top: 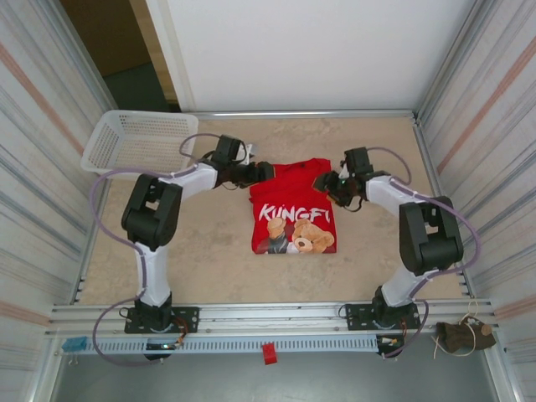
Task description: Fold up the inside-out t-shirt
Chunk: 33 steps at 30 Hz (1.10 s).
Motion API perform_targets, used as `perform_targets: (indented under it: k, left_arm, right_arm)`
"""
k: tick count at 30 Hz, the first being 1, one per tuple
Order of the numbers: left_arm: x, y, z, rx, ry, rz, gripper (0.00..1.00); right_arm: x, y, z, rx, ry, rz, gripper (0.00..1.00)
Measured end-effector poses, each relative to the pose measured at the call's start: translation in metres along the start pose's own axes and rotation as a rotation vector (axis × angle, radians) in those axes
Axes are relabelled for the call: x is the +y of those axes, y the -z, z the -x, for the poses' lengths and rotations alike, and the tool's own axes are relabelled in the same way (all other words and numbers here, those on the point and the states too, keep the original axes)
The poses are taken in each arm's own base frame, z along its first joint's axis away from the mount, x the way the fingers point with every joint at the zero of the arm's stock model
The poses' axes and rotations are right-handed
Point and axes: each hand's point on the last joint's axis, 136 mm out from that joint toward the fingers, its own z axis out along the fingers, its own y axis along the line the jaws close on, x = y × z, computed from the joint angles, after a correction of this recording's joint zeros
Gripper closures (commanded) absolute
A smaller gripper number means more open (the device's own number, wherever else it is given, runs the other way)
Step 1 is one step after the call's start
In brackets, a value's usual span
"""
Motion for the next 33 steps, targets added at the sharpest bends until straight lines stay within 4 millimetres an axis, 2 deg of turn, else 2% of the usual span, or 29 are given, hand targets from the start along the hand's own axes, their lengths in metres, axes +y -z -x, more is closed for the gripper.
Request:
perform_targets:
  k: [4, 6, 8, 10, 13, 17, 23, 29, 33]
  left_arm:
    - [-0.009, 0.041, 0.023, -0.072, -0.017, 0.001, 0.21]
    - [-0.006, 0.054, 0.030, -0.102, -0.016, 0.003, 0.20]
    - [0.006, 0.058, 0.027, -0.108, 0.002, 0.012, 0.19]
    - [0.022, 0.052, 0.016, -0.082, 0.032, 0.024, 0.19]
    - [0.041, 0.035, -0.006, -0.013, 0.084, 0.030, 0.17]
    - [0.054, 0.020, -0.020, 0.032, 0.117, 0.025, 0.16]
    - [0.055, 0.015, -0.018, 0.027, 0.112, 0.005, 0.16]
    - [0.052, 0.004, -0.015, 0.032, 0.116, -0.015, 0.16]
    - [0.045, -0.006, -0.009, 0.025, 0.095, -0.033, 0.16]
  right_arm:
    - [0.027, 0.035, 0.060, -0.142, 0.080, 0.041, 0.23]
    - [0.031, 0.044, 0.078, -0.180, 0.099, 0.046, 0.23]
    - [0.028, 0.042, 0.092, -0.186, 0.107, 0.044, 0.22]
    - [0.018, 0.028, 0.099, -0.162, 0.108, 0.031, 0.23]
    - [0.000, 0.000, 0.090, -0.084, 0.099, 0.004, 0.25]
    - [-0.019, -0.022, 0.074, 0.002, 0.072, -0.028, 0.28]
    - [-0.024, -0.031, 0.064, 0.029, 0.079, -0.030, 0.31]
    - [-0.033, -0.053, 0.041, 0.086, 0.088, -0.052, 0.32]
    - [-0.027, -0.056, 0.040, 0.081, 0.108, -0.044, 0.34]
